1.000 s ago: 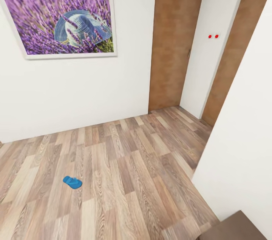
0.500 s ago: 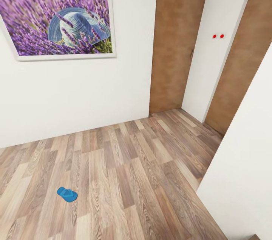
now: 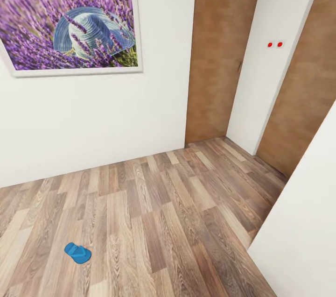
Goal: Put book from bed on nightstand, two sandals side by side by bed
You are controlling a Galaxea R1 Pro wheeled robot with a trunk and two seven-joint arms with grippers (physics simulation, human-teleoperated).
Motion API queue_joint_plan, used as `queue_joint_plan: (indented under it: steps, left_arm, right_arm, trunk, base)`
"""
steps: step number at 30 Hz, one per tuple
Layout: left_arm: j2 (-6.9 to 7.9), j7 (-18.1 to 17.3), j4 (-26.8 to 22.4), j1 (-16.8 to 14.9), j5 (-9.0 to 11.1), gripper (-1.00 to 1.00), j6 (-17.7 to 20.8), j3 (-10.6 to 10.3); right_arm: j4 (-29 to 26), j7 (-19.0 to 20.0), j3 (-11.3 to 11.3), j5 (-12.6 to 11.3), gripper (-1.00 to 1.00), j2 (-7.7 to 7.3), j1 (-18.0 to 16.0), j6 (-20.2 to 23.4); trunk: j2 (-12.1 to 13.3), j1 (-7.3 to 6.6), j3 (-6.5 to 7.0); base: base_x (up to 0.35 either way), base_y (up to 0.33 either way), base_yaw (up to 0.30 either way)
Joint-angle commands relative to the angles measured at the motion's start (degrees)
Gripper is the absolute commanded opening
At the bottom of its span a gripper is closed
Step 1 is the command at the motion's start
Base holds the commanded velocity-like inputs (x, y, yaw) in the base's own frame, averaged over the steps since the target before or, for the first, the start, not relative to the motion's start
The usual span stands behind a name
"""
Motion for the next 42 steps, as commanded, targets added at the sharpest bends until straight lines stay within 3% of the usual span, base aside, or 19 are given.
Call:
queue_joint_plan:
  steps: [1,15,42]
  left_arm:
    - [-0.01,0.02,-0.01,0.0,0.24,1.0,-0.13,-0.01]
    - [0.0,0.02,-0.01,0.01,0.24,1.0,-0.13,0.0]
    - [0.01,0.02,-0.01,0.01,0.24,1.0,-0.13,0.07]
  right_arm:
    - [0.0,0.1,-0.06,-0.46,1.0,0.01,-0.02,-0.09]
    - [0.0,0.11,-0.06,-0.46,1.0,0.01,-0.02,-0.09]
    - [0.0,0.11,-0.06,-0.46,1.0,0.01,-0.01,-0.09]
  trunk:
    - [-0.02,0.0,-0.04]
    - [-0.02,0.0,-0.04]
    - [-0.02,0.0,-0.04]
  base:
    - [0.018,0.0,0.124]
    - [0.017,0.0,0.223]
    - [0.275,0.0,0.007]
